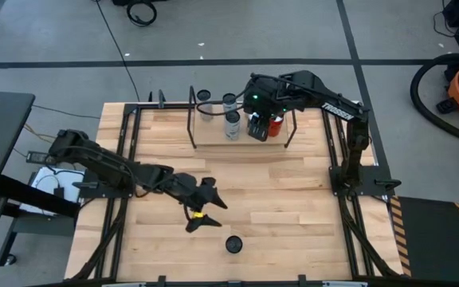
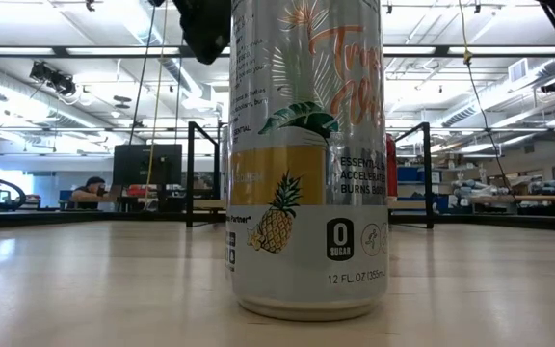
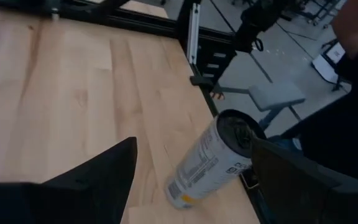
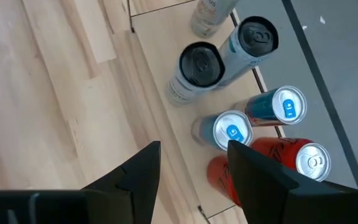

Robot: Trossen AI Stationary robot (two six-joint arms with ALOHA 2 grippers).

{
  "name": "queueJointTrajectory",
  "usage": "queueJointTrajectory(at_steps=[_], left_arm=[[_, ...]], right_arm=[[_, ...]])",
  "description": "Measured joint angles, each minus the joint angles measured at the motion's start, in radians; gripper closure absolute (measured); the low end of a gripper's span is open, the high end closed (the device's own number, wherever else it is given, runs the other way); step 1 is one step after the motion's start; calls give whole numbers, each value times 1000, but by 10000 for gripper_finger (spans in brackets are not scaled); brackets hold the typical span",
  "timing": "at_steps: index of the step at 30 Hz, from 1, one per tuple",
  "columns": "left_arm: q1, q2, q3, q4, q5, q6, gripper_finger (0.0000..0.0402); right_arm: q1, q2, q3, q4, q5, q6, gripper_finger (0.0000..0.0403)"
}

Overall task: Place canned beverage on shelf
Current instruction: Put the white yellow soda can on the shelf aligned with the white yellow soda can

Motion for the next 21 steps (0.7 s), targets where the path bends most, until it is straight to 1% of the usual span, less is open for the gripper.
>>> queueJointTrajectory(at_steps=[4, 12, 15, 19, 21], left_arm=[[-18, 23, -1, 9, 0, -1, 88], [-57, 28, 1, 84, -8, -35, 88], [-55, 28, 1, 101, -8, -89, 88], [-34, 28, 31, 50, -8, -168, 88], [-25, 28, 60, 8, -8, -184, 88]], right_arm=[[1, -1, 0, 1, -23, 0, 209], [-3, -1, 0, 1, -24, -14, 209], [-6, -1, 0, 1, -24, -15, 209], [-6, -1, 0, 0, -26, -16, 209], [-6, 0, 0, 1, -27, -16, 209]])
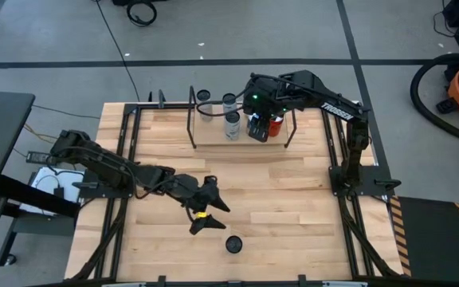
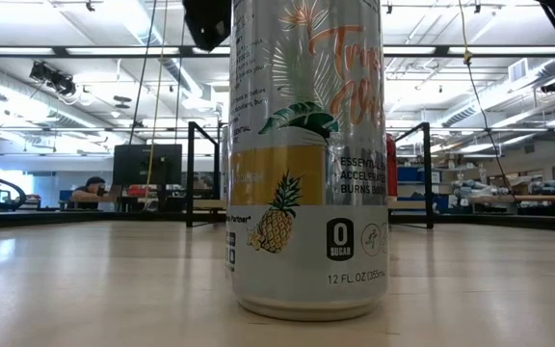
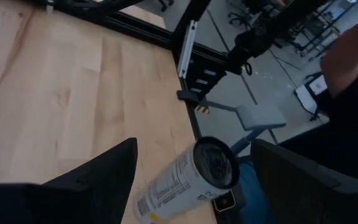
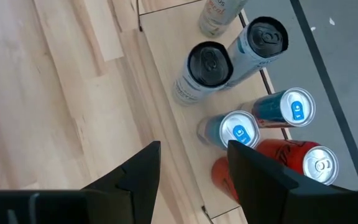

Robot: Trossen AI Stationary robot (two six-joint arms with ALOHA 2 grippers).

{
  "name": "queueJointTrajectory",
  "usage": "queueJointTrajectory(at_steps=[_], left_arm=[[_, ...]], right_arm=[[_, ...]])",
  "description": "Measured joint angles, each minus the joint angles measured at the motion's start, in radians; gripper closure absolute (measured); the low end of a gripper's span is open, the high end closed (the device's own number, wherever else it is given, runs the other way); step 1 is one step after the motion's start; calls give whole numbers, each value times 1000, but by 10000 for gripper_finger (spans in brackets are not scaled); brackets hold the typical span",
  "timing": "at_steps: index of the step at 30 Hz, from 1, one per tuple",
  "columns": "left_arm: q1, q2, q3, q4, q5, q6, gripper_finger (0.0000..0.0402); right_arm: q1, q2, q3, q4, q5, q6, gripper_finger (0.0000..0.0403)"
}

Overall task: Place canned beverage on shelf
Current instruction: Put the white yellow soda can on the shelf aligned with the white yellow soda can

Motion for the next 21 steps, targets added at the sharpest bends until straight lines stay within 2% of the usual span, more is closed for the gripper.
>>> queueJointTrajectory(at_steps=[4, 11, 17, 21], left_arm=[[3, 0, 74, -90, -1, 20, 88], [-10, 0, 146, -129, -93, 56, 88], [-14, 0, 191, -159, -96, -36, 88], [-14, 0, 263, -276, -94, -82, 88]], right_arm=[[0, 1, 0, 0, 0, 0, 209], [0, 1, 0, 0, 0, 0, 208], [0, 1, 0, 0, 0, 0, 209], [0, 1, 0, 0, 0, 0, 209]])
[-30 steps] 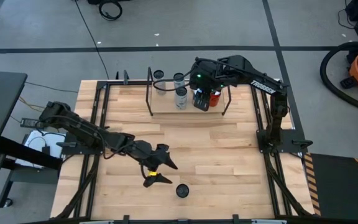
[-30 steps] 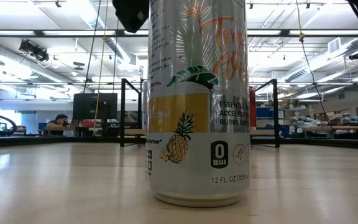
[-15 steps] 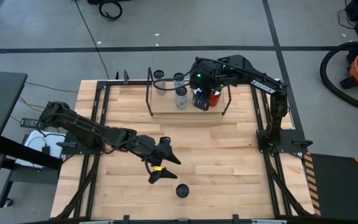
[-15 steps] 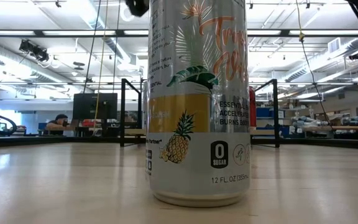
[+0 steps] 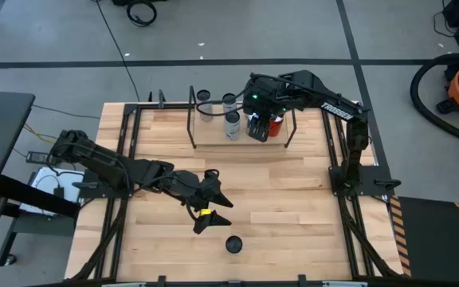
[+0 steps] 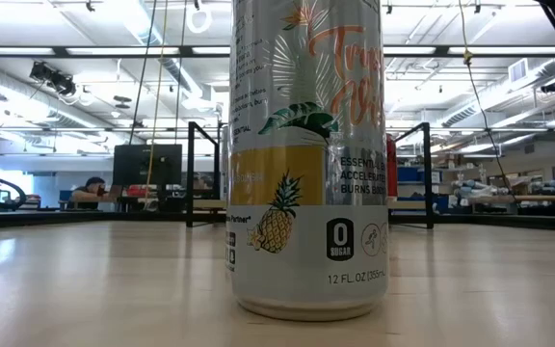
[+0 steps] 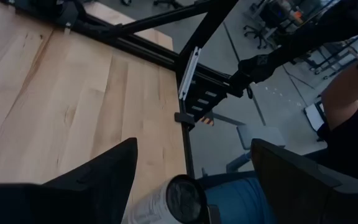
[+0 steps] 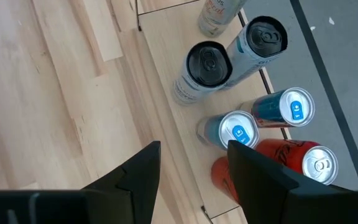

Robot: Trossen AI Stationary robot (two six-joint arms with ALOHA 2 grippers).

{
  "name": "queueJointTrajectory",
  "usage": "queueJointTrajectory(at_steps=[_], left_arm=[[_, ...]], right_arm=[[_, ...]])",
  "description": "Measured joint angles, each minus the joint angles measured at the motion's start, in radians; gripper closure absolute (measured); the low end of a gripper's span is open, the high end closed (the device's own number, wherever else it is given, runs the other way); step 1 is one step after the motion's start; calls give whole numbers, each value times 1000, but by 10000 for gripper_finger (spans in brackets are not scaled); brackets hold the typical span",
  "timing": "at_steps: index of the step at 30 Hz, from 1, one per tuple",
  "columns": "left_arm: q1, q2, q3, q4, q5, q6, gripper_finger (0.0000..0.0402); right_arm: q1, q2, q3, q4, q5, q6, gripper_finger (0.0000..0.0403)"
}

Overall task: Place canned beverage on shelf
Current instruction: Put the white yellow soda can on the shelf aligned with the white yellow soda can

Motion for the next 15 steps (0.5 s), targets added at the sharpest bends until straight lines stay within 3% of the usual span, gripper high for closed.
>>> queueJointTrajectory(at_steps=[6, 15], left_arm=[[-12, 25, 123, -122, 2, 3, 88], [-15, 200, 240, -339, 30, -5, 88]], right_arm=[[0, 0, 0, 0, 0, 0, 208], [0, 0, 0, 0, 0, -15, 209]])
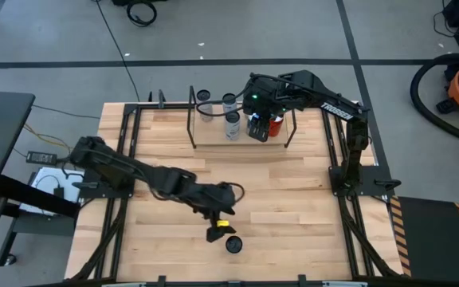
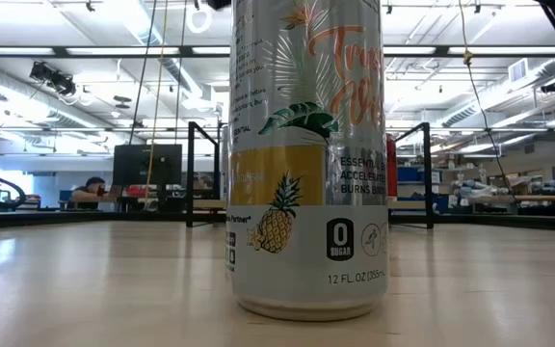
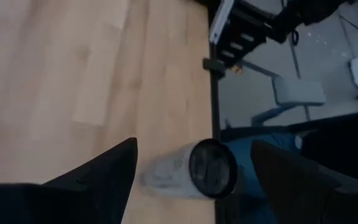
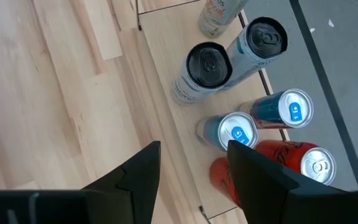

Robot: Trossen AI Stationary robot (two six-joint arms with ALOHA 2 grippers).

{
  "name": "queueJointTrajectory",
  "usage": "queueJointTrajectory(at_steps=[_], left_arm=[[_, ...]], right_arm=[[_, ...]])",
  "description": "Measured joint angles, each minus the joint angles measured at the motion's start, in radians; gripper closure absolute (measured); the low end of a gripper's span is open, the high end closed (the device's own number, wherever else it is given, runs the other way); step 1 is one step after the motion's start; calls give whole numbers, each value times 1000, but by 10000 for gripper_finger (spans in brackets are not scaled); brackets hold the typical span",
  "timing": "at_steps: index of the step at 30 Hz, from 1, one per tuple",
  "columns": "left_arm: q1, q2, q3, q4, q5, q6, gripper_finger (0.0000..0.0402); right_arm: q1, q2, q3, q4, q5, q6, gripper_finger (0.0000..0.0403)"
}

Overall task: Place canned beverage on shelf
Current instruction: Put the white yellow soda can on the shelf aligned with the white yellow soda can

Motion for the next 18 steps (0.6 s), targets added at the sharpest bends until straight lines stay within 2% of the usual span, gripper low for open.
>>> queueJointTrajectory(at_steps=[9, 18], left_arm=[[-3, 116, 28, 19, 117, -44, 88], [-42, 116, 29, 20, 94, -45, 88]], right_arm=[[0, 0, 0, 0, 0, -4, 208], [0, 0, 0, 0, 0, -12, 208]])
